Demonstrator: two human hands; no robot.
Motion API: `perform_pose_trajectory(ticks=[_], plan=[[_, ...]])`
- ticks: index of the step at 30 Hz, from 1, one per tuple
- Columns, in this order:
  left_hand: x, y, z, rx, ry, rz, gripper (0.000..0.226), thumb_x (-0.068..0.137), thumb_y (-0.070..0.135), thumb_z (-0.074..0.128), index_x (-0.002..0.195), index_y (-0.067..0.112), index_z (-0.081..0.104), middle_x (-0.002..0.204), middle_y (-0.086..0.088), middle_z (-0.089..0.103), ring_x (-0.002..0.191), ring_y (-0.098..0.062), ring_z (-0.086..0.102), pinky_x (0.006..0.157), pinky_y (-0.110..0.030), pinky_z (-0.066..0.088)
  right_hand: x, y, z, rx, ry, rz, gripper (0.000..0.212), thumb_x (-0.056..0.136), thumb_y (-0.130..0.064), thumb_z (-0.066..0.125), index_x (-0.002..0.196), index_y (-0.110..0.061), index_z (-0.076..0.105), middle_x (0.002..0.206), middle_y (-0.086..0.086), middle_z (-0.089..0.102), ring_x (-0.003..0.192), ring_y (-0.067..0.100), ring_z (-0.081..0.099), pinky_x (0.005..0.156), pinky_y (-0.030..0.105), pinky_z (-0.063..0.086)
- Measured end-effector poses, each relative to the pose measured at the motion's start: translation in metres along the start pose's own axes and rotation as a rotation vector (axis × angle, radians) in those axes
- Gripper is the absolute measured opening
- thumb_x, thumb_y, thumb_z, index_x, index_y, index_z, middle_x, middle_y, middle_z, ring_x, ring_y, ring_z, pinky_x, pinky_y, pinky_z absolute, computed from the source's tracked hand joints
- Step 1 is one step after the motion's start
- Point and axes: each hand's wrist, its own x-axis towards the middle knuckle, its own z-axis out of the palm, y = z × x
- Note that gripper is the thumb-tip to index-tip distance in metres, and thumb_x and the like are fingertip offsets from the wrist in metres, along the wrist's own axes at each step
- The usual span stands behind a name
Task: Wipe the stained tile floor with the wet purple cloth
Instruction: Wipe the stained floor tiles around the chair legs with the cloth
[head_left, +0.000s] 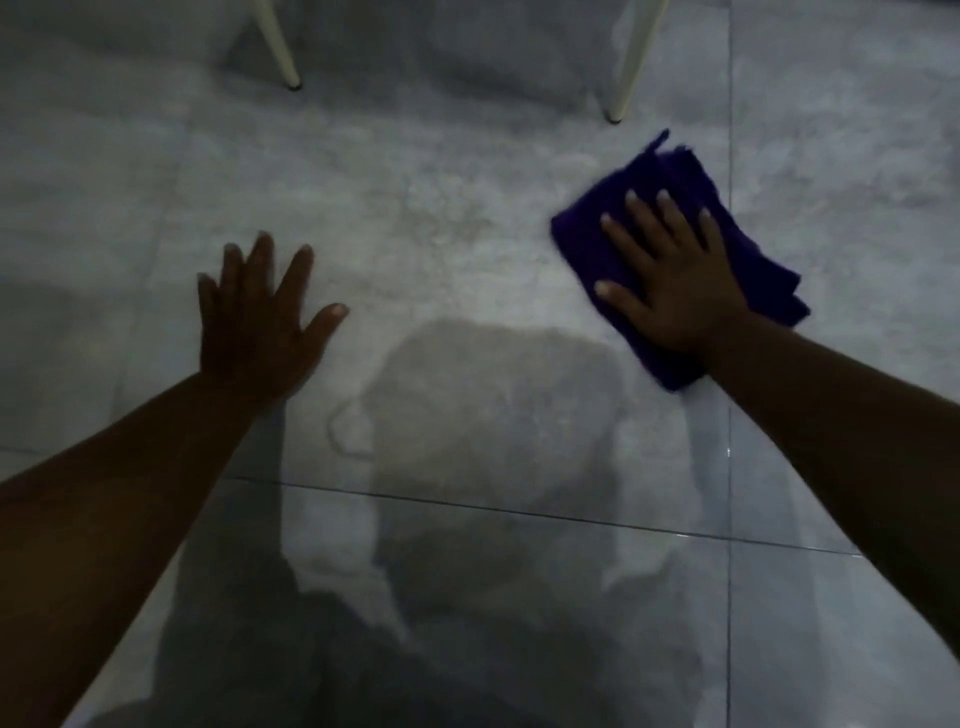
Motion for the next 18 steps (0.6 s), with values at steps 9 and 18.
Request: perform_pose_trajectory(ticks=[9,18], plan=[[-0.011,-0.038,0.004,-0.038,0.026,0.024,0.079,0.089,0.074,0.022,0.155,0.029,0.022,0.166,-0.012,0.013,0.152,-0.038,0.010,0.118,-0.062,0.015,-0.080,-0.187,0.022,0.005,-0.018,-0.837,0.068,0.094,-0.063,0.040,0.153,-0.031,0.031,0.165,0.003,0.021,0.154,0.031,0.007,0.119,0.063,0.005],[-0.022,-0.049,0.015,-0.061,0.019,-0.139,0.087,0.084,0.081,0.023,0.156,0.033,0.010,0.167,-0.010,-0.001,0.154,-0.034,-0.002,0.121,-0.061,0.002,0.016,-0.070,-0.003,-0.032,0.032,-0.479,0.076,0.091,-0.072,0.022,0.154,-0.030,0.019,0.164,0.006,0.022,0.152,0.035,0.017,0.118,0.062,0.014]])
